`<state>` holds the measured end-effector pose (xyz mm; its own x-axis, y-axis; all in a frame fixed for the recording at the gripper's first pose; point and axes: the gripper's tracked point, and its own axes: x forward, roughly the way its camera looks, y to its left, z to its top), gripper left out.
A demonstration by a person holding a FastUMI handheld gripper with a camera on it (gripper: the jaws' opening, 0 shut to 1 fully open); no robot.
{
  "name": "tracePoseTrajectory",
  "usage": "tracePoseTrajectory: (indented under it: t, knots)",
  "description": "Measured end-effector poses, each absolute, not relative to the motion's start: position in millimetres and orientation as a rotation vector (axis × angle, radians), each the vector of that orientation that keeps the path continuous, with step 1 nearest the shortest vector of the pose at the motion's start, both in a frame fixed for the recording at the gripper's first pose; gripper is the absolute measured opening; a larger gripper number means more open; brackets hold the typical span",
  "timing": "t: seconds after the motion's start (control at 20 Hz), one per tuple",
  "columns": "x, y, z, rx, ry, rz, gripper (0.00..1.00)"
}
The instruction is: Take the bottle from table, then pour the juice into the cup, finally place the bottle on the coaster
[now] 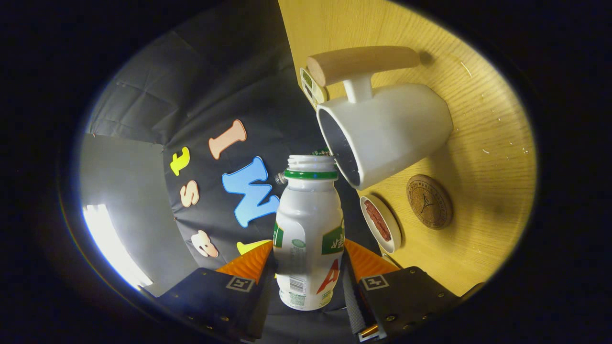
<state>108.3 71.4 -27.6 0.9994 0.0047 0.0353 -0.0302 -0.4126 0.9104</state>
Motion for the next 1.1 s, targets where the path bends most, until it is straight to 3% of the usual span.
tracePoseTrajectory:
  t: [1.1]
  knots:
    - [104.5,63.4,-36.7,2.012,-0.019,0.031,0.66]
